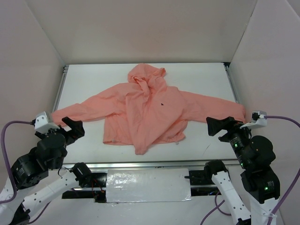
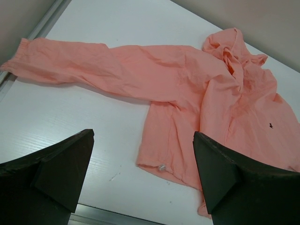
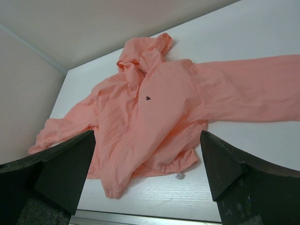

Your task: Zip up the jacket

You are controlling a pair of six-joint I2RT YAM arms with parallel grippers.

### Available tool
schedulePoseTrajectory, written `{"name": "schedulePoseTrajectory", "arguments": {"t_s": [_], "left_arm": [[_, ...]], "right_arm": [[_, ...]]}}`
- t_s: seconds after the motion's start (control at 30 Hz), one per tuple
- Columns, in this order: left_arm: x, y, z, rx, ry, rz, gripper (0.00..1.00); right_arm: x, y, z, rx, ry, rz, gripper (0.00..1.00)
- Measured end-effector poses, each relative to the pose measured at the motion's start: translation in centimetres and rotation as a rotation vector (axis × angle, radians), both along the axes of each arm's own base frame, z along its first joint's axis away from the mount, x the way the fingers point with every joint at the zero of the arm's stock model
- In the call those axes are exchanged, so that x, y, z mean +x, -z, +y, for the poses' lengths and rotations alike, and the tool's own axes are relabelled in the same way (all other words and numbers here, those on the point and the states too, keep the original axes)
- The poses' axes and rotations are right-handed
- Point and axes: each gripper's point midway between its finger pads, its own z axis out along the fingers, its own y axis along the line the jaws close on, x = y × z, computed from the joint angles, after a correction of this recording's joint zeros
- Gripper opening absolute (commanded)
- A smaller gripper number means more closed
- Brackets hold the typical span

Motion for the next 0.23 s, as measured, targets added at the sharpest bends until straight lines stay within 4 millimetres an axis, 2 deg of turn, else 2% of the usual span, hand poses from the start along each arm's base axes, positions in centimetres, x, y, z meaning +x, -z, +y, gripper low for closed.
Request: {"name": "schedulePoseTrajectory", "arguments": {"t_s": [0.23], "left_arm": [[-0.02,0.08,-0.06,0.013,0.01,0.005,0.99]], "right_arm": [[0.03,0.05,0.03,0.0,-0.001,0.002,1.0]]}}
